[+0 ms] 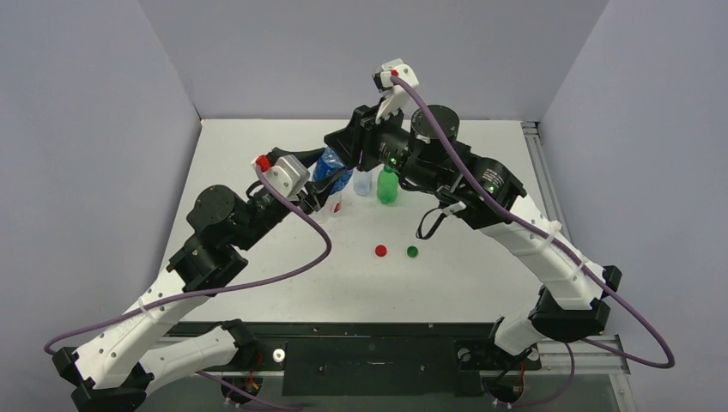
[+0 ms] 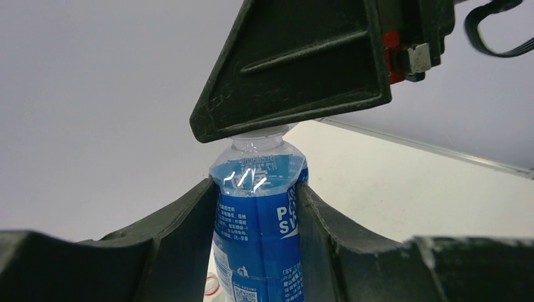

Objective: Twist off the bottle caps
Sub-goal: Unscrew the bottle cap from the plastic bottle.

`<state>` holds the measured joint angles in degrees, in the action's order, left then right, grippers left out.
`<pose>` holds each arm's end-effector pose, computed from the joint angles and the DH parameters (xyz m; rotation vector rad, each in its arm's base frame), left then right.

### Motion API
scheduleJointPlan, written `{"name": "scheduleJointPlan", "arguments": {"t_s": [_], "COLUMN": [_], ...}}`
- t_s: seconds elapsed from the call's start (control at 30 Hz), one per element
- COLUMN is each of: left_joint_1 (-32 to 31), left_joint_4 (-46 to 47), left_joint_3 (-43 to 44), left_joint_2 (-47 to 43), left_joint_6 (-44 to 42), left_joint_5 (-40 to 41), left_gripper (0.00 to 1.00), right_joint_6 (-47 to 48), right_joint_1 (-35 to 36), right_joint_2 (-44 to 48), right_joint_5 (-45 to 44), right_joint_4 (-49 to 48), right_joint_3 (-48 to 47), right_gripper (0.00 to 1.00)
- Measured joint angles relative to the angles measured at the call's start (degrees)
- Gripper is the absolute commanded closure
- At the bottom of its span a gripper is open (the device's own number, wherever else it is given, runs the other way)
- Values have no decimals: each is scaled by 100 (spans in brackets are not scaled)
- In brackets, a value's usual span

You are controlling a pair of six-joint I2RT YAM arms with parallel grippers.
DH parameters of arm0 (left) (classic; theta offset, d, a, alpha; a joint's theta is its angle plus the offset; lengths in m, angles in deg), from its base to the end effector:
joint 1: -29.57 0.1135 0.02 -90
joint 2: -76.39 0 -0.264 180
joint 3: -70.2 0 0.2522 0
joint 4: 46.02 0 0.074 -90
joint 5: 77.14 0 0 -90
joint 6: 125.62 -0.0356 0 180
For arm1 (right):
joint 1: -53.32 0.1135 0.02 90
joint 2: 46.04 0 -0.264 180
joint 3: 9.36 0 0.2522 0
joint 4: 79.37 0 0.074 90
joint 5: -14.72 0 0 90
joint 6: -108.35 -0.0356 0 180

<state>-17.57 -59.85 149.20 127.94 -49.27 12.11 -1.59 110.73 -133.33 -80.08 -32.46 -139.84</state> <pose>0.1263 -0.1368 0.4623 0.6929 1.1591 -0.5030 0.1644 0.2517 0.5427 -0.4896 1.6543 0.9531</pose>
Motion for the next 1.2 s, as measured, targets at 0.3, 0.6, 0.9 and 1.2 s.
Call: {"name": "scheduleJointPlan", "arguments": {"t_s": [0.3, 0.6, 0.9, 1.2], "left_joint_1": [101, 79, 31, 31], "left_joint_4": [-280, -234, -269, -9], "left_joint_3": [428, 870, 667, 105], "left_joint_2": [50, 92, 170, 151], "left_joint_6": [1381, 2450, 1902, 671], "left_joint_5": [-1174, -2695, -2096, -826], "left_gripper": [100, 100, 100, 100], "right_joint_6": [127, -136, 439, 671], "right_joint_1": [-776, -1056, -1143, -127], "right_joint_2": [748, 866, 1115, 647], "right_joint_5": [2820, 5622, 3421, 295], "right_joint_4": [-1158, -2262, -1394, -205], "right_joint_3": [1062, 1084, 1040, -330], "right_gripper": [100, 91, 21, 32]}}
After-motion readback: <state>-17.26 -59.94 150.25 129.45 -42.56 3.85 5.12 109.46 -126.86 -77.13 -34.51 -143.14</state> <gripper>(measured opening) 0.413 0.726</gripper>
